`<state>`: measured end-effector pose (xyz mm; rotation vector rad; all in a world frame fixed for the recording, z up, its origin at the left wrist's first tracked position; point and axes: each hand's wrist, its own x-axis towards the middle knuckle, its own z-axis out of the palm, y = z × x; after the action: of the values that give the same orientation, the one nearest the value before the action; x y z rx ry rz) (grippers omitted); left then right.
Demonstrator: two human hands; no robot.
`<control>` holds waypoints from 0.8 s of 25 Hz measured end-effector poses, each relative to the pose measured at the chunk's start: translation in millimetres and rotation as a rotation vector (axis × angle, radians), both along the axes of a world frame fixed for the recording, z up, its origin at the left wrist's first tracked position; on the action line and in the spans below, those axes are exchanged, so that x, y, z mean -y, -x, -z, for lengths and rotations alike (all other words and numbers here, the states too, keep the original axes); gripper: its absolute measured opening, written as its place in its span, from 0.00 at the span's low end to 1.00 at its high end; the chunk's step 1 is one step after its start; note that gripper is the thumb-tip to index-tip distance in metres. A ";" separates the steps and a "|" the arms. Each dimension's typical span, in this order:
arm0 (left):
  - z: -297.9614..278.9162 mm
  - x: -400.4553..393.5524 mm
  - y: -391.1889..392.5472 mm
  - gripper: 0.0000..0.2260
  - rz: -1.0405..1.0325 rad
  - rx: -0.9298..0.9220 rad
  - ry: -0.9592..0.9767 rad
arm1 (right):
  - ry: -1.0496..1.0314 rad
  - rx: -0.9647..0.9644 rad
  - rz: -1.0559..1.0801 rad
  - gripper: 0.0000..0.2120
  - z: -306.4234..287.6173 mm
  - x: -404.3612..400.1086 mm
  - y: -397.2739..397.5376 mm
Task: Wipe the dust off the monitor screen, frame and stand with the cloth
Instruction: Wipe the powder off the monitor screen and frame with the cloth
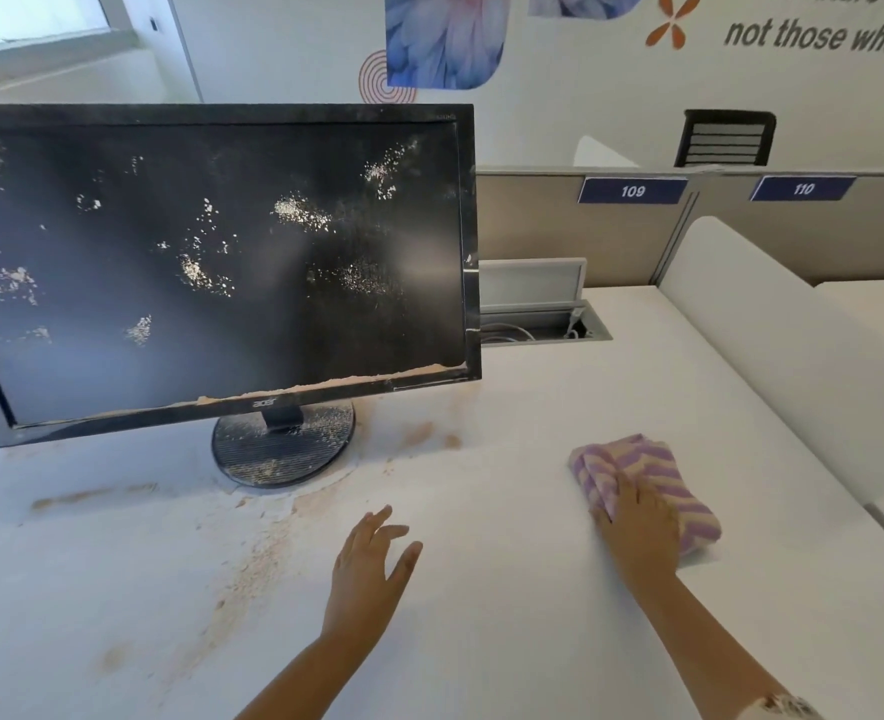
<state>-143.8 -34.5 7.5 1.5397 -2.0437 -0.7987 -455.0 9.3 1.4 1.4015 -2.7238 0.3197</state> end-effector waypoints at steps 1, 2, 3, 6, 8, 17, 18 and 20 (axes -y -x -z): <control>-2.0 -1.4 2.0 0.12 -0.007 -0.031 -0.007 | 0.055 -0.038 -0.024 0.23 1.0 -0.6 0.7; -3.7 -3.3 4.0 0.11 -0.009 -0.073 -0.011 | 0.066 0.005 -0.033 0.21 -4.2 -0.3 1.7; -5.6 -4.8 6.2 0.10 -0.004 -0.107 -0.019 | 0.099 0.093 0.002 0.18 -11.9 1.0 3.6; -14.8 -3.6 14.3 0.08 0.015 -0.166 -0.010 | 0.326 0.359 0.129 0.14 -32.2 1.9 9.5; -24.6 3.2 20.9 0.08 0.026 -0.208 -0.014 | 0.511 0.415 0.191 0.15 -53.1 5.9 4.9; -98.4 50.1 56.0 0.17 0.109 -0.286 -0.006 | 0.953 1.471 -0.183 0.16 -184.6 20.4 -35.6; -106.5 51.2 59.7 0.22 0.154 -0.272 -0.060 | 0.914 1.539 -0.198 0.19 -190.1 21.8 -42.8; -119.0 48.1 65.9 0.30 0.259 -0.315 -0.243 | 0.809 1.593 -0.204 0.22 -194.3 25.2 -57.5</control>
<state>-209.7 -82.5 126.5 1.1821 -1.9846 -1.3394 -397.5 -15.9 195.7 1.2619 -2.2381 3.1425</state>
